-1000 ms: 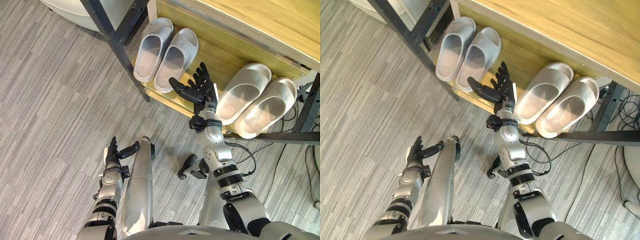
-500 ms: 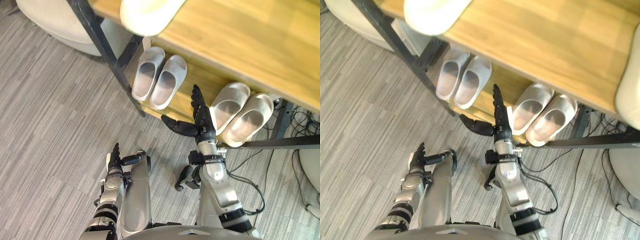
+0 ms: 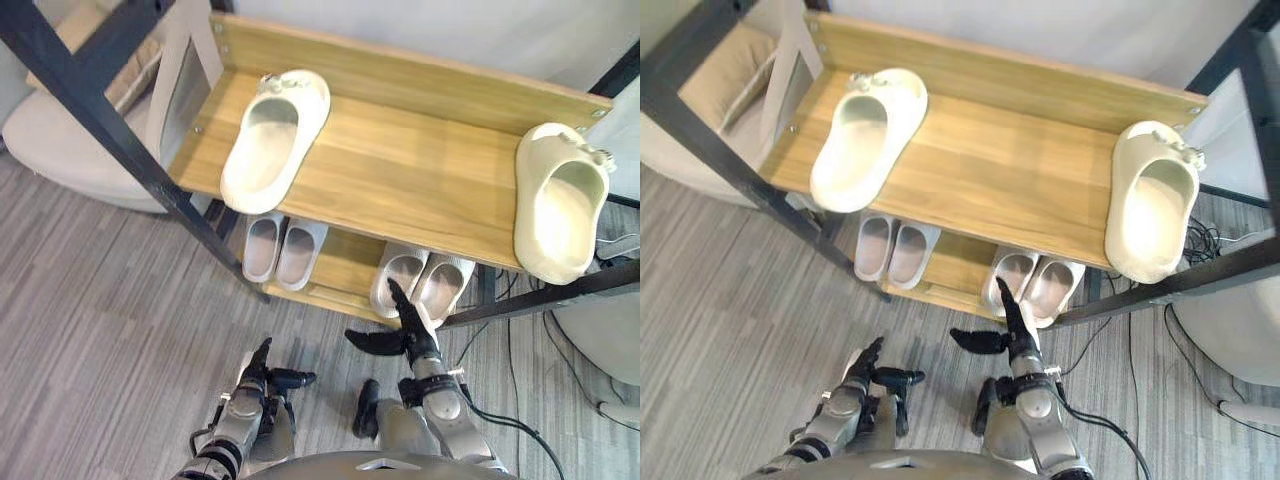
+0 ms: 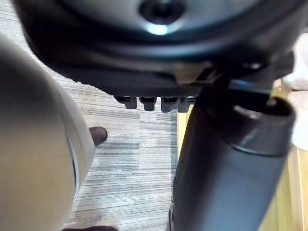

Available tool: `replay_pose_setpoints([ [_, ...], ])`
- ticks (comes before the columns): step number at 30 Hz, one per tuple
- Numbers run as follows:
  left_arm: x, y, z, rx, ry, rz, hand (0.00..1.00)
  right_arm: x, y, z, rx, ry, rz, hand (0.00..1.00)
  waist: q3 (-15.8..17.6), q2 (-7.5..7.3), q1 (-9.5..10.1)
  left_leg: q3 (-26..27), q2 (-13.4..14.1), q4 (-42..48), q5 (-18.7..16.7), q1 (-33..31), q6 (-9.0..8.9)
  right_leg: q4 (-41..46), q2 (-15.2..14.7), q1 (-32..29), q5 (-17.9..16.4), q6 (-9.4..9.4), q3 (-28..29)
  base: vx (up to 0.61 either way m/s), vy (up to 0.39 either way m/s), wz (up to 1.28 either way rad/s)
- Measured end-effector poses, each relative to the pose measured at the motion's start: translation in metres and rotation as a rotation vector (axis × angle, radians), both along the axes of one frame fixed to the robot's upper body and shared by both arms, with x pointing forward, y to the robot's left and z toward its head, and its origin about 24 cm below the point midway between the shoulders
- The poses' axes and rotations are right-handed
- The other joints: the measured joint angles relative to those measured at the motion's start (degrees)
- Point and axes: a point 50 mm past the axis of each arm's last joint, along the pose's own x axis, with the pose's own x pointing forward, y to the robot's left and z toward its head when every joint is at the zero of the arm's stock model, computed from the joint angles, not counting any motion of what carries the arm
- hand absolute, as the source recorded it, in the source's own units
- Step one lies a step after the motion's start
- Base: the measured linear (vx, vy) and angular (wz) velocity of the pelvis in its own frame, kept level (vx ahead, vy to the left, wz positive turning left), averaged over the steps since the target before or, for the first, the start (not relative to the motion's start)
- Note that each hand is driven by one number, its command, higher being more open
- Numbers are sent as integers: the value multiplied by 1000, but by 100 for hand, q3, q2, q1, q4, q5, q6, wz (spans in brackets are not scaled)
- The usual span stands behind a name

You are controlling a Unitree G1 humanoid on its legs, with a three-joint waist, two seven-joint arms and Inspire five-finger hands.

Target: Organize the slippers on the shoe rack

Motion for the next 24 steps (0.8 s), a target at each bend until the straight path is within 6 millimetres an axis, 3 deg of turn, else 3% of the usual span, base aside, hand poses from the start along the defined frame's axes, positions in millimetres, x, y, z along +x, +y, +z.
replay_pose_setpoints([
  [2,-9,-2,-4,-1,30,-15,100,-10,-6,-14,-10,79,-18,100,-110,147,-47,117,-22,-270,109,227,10,-339,95,191,201,4,77,5,16,-24],
  [5,-14,-2,-6,-1,49,-12,100,-22,-14,-25,-23,150,-48,100,-177,212,-50,126,-29,-359,146,369,6,-596,168,385,345,0,108,-21,1,-7],
  [17,-25,0,-10,4,80,-44,100,-54,-30,-52,-28,320,-132,100,-416,159,-90,133,-173,-960,421,834,47,-1491,251,870,875,23,195,-61,9,-5],
  [21,-22,-10,-6,-5,44,-131,100,-56,-36,-55,-29,344,-167,100,-457,156,-91,41,-264,-1021,431,876,63,-1608,204,960,968,64,184,6,22,3],
  [24,-18,-28,4,-61,-19,-245,100,-59,-39,-58,-12,362,-194,100,-495,175,-91,36,-326,-1142,457,1014,114,-1679,167,1080,972,69,169,50,34,4],
])
